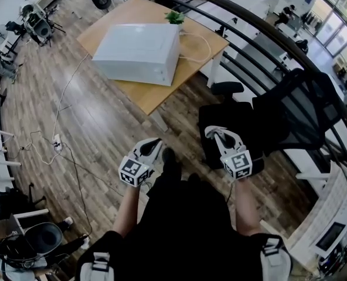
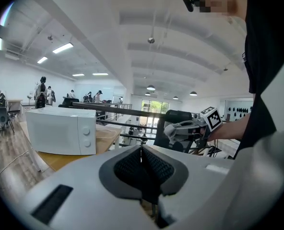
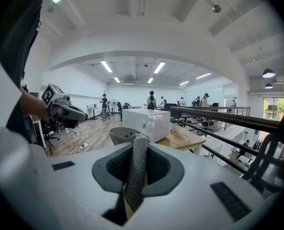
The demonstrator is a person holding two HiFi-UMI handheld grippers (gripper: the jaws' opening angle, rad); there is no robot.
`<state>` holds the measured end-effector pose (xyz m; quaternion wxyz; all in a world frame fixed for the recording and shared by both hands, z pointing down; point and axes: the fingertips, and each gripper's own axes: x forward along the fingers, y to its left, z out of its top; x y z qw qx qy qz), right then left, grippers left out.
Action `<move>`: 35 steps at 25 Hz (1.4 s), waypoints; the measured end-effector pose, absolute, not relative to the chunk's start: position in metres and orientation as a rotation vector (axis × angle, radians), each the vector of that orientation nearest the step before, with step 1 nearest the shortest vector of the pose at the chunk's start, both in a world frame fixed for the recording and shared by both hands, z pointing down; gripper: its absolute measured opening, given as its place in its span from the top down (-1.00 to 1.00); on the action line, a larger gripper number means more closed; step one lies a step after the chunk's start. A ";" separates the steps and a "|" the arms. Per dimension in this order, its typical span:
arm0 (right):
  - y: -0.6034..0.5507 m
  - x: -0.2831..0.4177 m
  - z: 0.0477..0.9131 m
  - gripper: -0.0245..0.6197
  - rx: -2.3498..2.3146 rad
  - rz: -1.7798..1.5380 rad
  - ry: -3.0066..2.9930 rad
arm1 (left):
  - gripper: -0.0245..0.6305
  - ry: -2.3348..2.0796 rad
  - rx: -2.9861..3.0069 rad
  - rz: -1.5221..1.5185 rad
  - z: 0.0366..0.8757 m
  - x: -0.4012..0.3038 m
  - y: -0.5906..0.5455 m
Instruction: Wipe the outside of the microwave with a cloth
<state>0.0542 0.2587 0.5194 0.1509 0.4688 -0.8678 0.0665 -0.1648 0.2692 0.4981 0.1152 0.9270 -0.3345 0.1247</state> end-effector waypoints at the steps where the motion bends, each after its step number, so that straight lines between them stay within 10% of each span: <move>1: 0.250 0.049 0.520 0.82 1.349 0.194 -2.488 | 0.91 -0.969 2.726 0.366 0.497 -0.169 0.259; 35: -0.002 -0.066 0.520 0.82 1.288 0.187 -2.463 | 0.91 -0.932 2.768 0.342 0.486 -0.260 -0.013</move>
